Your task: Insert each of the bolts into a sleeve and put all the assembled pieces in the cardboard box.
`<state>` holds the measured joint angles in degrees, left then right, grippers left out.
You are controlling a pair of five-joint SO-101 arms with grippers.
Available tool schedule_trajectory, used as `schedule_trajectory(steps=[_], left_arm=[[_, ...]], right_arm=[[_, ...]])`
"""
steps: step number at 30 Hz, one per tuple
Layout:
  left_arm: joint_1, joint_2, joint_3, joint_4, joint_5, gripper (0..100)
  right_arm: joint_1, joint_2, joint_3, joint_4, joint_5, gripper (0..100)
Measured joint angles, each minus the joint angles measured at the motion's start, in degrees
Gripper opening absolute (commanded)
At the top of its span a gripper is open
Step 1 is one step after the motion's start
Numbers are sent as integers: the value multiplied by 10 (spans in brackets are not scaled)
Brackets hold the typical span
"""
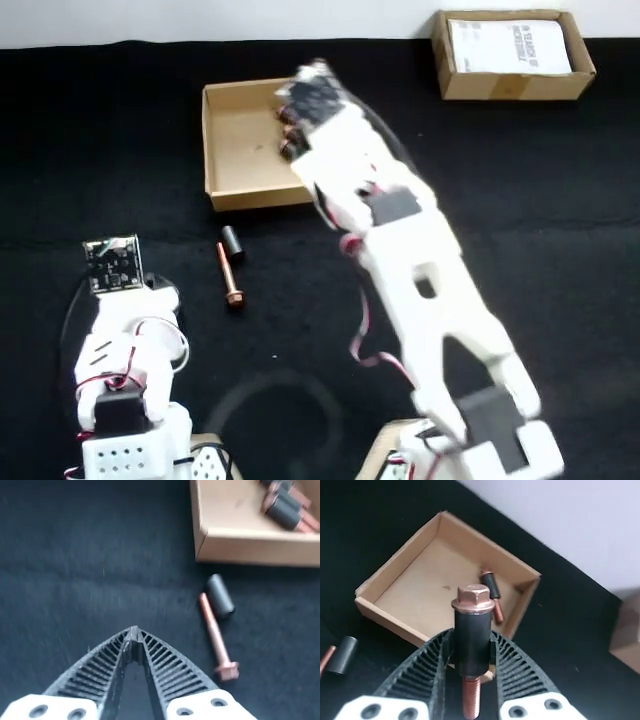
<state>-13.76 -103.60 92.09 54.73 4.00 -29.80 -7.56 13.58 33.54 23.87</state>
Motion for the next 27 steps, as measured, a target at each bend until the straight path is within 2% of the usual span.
schedule_trajectory(steps=[9, 14, 20, 27], left_arm=[[0, 0, 40, -23, 1, 13], [0, 0, 40, -23, 1, 13], [0, 0, 40, -23, 1, 13], [0, 0, 40, -23, 1, 13]], right_arm=[[-11, 245, -211, 0, 138, 7], [-11, 371, -330, 0, 185, 7], [-11, 505, -435, 0, 194, 7], [-17, 525, -453, 78, 157, 9]])
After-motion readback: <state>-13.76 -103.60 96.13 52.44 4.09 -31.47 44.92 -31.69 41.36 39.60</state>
